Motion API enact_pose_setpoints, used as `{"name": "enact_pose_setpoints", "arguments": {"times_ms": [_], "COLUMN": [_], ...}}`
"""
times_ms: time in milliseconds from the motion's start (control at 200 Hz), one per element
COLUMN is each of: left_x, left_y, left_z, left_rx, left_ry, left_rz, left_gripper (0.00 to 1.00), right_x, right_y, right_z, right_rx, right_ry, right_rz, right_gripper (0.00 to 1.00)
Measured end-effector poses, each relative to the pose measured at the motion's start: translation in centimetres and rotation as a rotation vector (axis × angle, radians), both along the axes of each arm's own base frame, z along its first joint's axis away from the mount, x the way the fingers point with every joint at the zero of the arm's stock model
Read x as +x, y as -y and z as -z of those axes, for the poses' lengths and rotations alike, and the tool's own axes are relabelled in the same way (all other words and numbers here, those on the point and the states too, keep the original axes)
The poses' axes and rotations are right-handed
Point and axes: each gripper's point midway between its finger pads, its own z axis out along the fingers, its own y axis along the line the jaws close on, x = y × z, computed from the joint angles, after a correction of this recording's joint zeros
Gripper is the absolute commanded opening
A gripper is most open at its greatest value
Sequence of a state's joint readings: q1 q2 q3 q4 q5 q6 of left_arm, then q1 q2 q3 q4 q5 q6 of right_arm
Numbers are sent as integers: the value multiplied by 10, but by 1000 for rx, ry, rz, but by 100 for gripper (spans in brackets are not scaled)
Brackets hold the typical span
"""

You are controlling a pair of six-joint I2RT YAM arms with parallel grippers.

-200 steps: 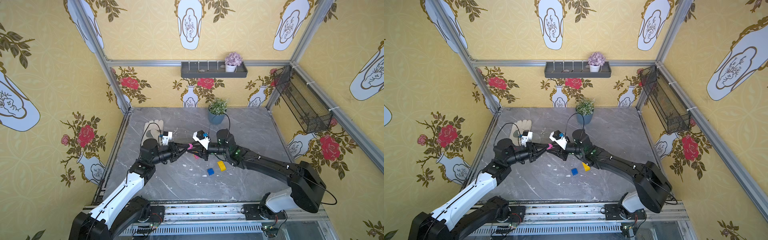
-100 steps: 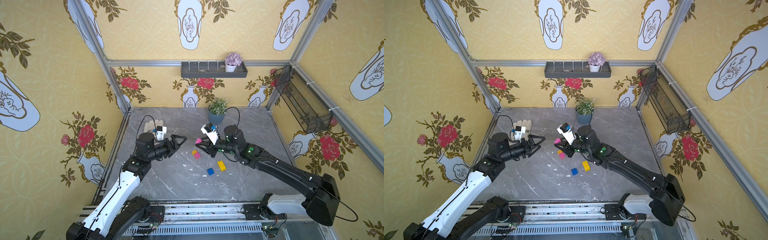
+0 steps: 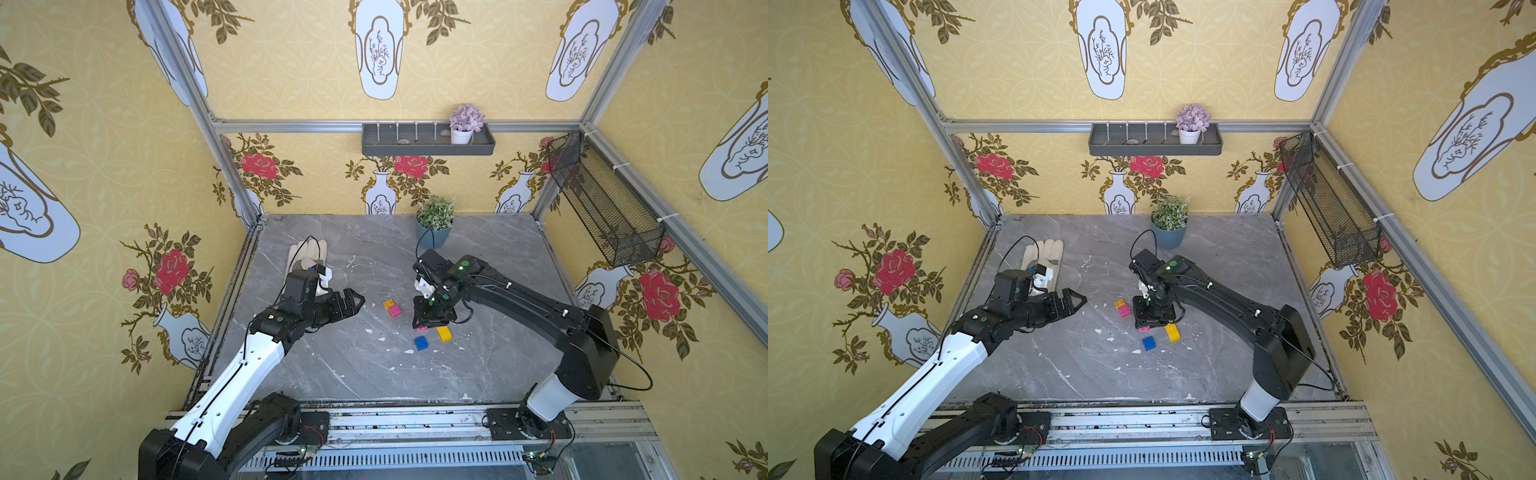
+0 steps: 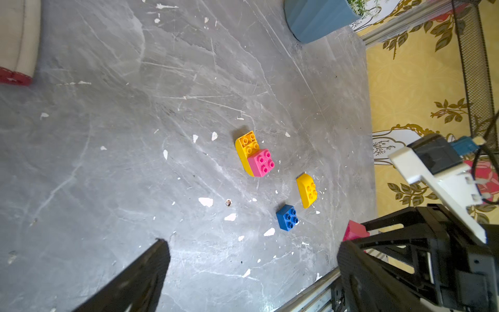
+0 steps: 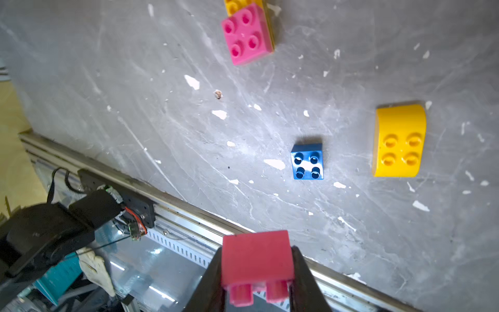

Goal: Assemble the letter s with lego
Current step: Place the lego brick at the center of the board.

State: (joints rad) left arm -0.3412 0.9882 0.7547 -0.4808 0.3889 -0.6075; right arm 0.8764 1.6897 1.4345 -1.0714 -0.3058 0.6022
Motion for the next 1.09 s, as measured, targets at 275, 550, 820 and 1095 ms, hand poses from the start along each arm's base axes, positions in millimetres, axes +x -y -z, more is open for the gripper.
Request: {"name": "enact_pose_setpoints", "arguments": {"times_ms": [275,550,820,1095], "left_x": [-3,-7,-6,-5], "left_y": [-4,-7,-8,-8], "left_z": [9,15,17,23], "left_rx": [42,63,70,80], "left_ry": [0,-10,-13,-30], "left_rz": [19,21,16,15], "left_gripper": [99,99,99,99], "right_x": [11,70,85,86], "right_y": [-3,27,43,46], "right_z": [53,95,125,125], "right_rx": [-233,-311,-335,-343], "right_ry": [-104,-82,-126,-105], "right_rz": [-41,6,-10,-25], "right_gripper": [22,28,47,46]}}
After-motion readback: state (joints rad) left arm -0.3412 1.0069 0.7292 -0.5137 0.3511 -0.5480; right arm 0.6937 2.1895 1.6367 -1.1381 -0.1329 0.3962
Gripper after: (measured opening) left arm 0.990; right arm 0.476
